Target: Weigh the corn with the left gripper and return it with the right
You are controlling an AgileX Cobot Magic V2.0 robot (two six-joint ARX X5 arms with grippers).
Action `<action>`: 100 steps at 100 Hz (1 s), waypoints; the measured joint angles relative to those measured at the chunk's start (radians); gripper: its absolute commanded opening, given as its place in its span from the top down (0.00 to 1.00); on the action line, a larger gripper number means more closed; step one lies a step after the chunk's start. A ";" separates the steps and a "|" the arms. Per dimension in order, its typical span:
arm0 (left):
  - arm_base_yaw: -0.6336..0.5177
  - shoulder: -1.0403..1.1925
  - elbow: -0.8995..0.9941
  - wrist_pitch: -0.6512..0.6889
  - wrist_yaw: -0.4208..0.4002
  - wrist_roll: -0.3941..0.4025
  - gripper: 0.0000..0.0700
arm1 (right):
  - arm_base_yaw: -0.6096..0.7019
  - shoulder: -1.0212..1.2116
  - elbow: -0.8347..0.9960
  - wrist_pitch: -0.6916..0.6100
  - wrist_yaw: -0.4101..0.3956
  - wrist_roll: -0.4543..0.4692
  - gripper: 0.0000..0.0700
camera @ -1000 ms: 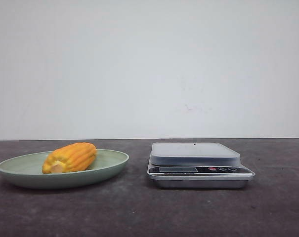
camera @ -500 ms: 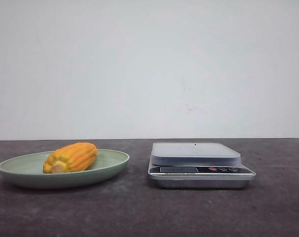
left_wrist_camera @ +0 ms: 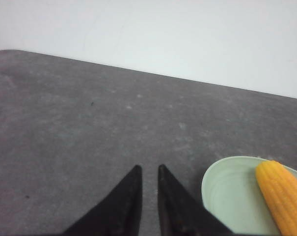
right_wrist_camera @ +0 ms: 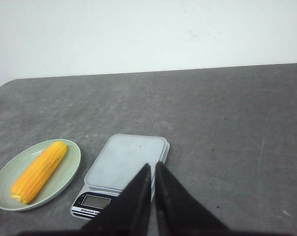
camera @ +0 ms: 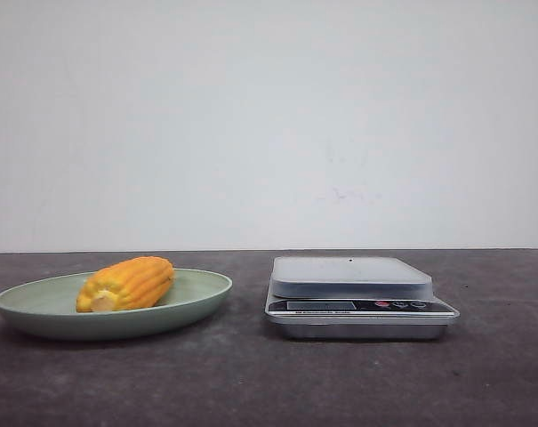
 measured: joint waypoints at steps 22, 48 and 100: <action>0.000 -0.001 0.000 -0.082 0.001 0.010 0.96 | 0.000 0.000 0.000 0.000 0.000 0.000 0.99; 0.000 -0.002 0.000 -0.082 0.001 0.013 0.96 | 0.000 0.000 0.000 0.000 0.000 0.000 0.99; 0.000 -0.002 0.000 -0.082 0.001 0.013 0.96 | 0.000 0.000 0.000 0.000 0.005 -0.014 0.99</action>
